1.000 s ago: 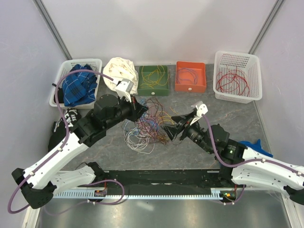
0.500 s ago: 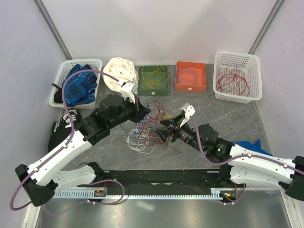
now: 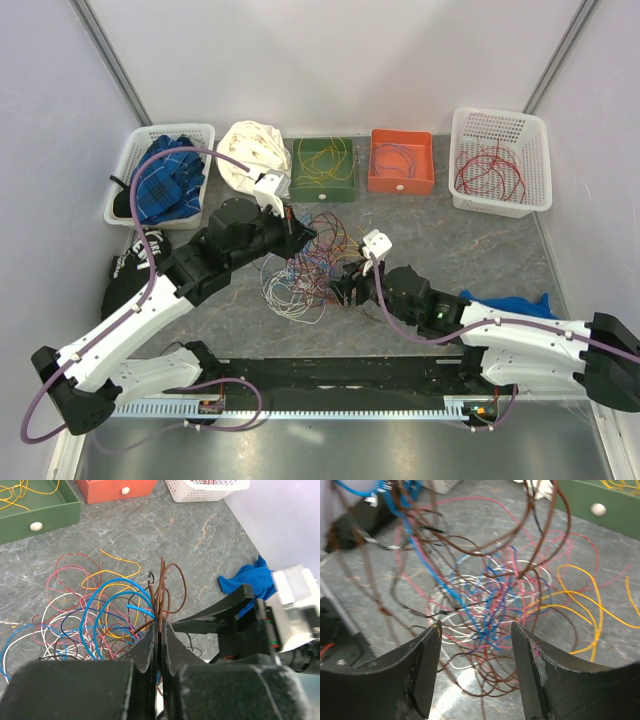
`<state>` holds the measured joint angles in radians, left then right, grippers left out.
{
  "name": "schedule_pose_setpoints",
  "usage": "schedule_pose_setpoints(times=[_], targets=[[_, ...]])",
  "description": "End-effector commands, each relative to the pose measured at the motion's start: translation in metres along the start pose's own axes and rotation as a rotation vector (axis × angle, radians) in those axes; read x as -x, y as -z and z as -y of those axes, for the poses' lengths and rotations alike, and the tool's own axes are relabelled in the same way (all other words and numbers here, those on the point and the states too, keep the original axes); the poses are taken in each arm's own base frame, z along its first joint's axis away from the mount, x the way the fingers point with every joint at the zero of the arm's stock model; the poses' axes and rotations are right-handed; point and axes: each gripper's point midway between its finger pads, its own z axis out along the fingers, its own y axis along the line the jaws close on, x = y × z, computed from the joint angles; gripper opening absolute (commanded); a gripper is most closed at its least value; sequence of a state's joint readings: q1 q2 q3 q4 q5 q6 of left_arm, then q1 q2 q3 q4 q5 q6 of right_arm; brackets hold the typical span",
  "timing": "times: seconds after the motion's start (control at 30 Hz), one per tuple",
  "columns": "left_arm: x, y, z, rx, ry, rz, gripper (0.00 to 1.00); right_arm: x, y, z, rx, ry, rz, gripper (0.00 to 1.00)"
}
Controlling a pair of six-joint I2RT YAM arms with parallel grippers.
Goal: Untangle the cables
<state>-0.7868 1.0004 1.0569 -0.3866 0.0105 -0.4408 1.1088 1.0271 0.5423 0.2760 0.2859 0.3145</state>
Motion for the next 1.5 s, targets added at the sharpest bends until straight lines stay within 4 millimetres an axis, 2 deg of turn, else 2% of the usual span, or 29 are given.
schedule_pose_setpoints(times=[0.0, 0.1, 0.13, 0.2, 0.23, 0.27, 0.4, 0.5, 0.53, 0.57, 0.6, 0.63, 0.67, 0.7, 0.73, 0.77, 0.83, 0.87, 0.93, 0.97, 1.07, 1.13, 1.17, 1.2, 1.23, 1.27, 1.33, 1.37, 1.47], targets=[[0.021, 0.007, 0.016, -0.065, 0.005, 0.068, 0.02, 0.001, -0.007, 0.016, -0.095, 0.025, 0.036, 0.65], [0.020, 0.008, 0.015, -0.062, 0.007, 0.071, 0.02, 0.006, -0.012, 0.016, -0.101, 0.021, 0.072, 0.47], [0.019, 0.007, 0.015, -0.062, 0.007, 0.068, 0.02, 0.007, -0.013, 0.016, -0.096, 0.021, 0.077, 0.34], [0.019, 0.007, 0.013, -0.055, 0.008, 0.071, 0.02, 0.017, -0.010, 0.009, -0.067, 0.002, 0.104, 0.19], [0.018, 0.007, 0.012, -0.049, 0.010, 0.070, 0.02, 0.021, -0.008, 0.007, -0.058, -0.005, 0.116, 0.06], [0.018, 0.007, 0.010, -0.039, 0.014, 0.073, 0.02, 0.027, -0.005, 0.005, -0.045, -0.013, 0.131, 0.01], [0.006, 0.001, -0.004, 0.024, 0.046, 0.057, 0.02, 0.076, 0.026, -0.004, 0.000, -0.050, 0.226, 0.00], [-0.006, -0.004, -0.024, 0.124, 0.093, 0.037, 0.21, 0.116, 0.050, -0.004, -0.011, -0.036, 0.277, 0.00], [-0.013, -0.005, -0.031, 0.160, 0.105, 0.016, 0.24, 0.126, 0.057, -0.004, -0.017, -0.030, 0.290, 0.00], [-0.015, -0.005, -0.037, 0.191, 0.123, 0.017, 0.28, 0.151, 0.067, -0.006, -0.018, -0.034, 0.331, 0.00], [-0.020, -0.006, -0.042, 0.212, 0.131, 0.006, 0.32, 0.157, 0.074, -0.004, -0.028, -0.018, 0.323, 0.00], [-0.023, -0.006, -0.045, 0.227, 0.140, -0.002, 0.46, 0.167, 0.079, -0.002, -0.043, -0.002, 0.333, 0.00], [-0.026, -0.006, -0.048, 0.242, 0.154, -0.004, 0.55, 0.190, 0.090, -0.005, -0.040, -0.005, 0.371, 0.00], [-0.031, -0.006, -0.052, 0.258, 0.161, -0.011, 0.65, 0.191, 0.093, -0.004, -0.050, 0.011, 0.351, 0.00], [-0.031, -0.005, -0.054, 0.265, 0.167, -0.006, 0.97, 0.200, 0.097, -0.003, -0.056, 0.028, 0.361, 0.00], [-0.033, -0.004, -0.057, 0.281, 0.174, -0.008, 1.00, 0.218, 0.106, -0.004, -0.061, 0.021, 0.393, 0.00], [-0.036, -0.001, -0.061, 0.302, 0.177, -0.006, 1.00, 0.227, 0.108, -0.002, -0.087, 0.040, 0.385, 0.00], [-0.034, 0.002, -0.064, 0.315, 0.176, 0.008, 1.00, 0.247, 0.118, -0.002, -0.097, 0.041, 0.420, 0.00], [-0.032, 0.007, -0.068, 0.331, 0.179, 0.026, 1.00, 0.253, 0.117, -0.003, -0.112, 0.057, 0.401, 0.00], [-0.027, 0.012, -0.069, 0.337, 0.181, 0.058, 1.00, 0.268, 0.123, -0.005, -0.110, 0.049, 0.424, 0.00], [-0.019, 0.021, -0.067, 0.302, 0.166, 0.127, 1.00, 0.283, 0.126, -0.007, -0.118, 0.032, 0.429, 0.00], [0.003, 0.021, -0.050, 0.192, 0.150, 0.237, 1.00, 0.284, 0.123, -0.009, -0.123, 0.027, 0.410, 0.00], [-0.009, 0.017, -0.044, 0.120, 0.115, 0.231, 1.00, 0.291, 0.126, -0.010, -0.124, 0.018, 0.415, 0.00], [0.024, 0.028, -0.023, 0.002, 0.111, 0.388, 1.00, 0.288, 0.122, -0.012, -0.121, 0.010, 0.396, 0.00], [0.028, 0.032, -0.014, -0.060, 0.100, 0.438, 1.00, 0.290, 0.122, -0.012, -0.122, 0.006, 0.395, 0.00], [0.009, 0.027, -0.013, -0.112, 0.067, 0.435, 1.00, 0.293, 0.125, -0.013, -0.119, -0.003, 0.401, 0.00], [0.037, 0.050, 0.008, -0.254, 0.041, 0.633, 1.00, 0.293, 0.124, -0.013, -0.118, -0.017, 0.393, 0.00], [0.027, 0.049, 0.011, -0.294, 0.013, 0.644, 1.00, 0.296, 0.126, -0.015, -0.114, -0.027, 0.397, 0.00], [0.030, 0.055, 0.031, -0.394, -0.063, 0.684, 1.00, 0.298, 0.128, -0.017, -0.102, -0.042, 0.386, 0.00]])
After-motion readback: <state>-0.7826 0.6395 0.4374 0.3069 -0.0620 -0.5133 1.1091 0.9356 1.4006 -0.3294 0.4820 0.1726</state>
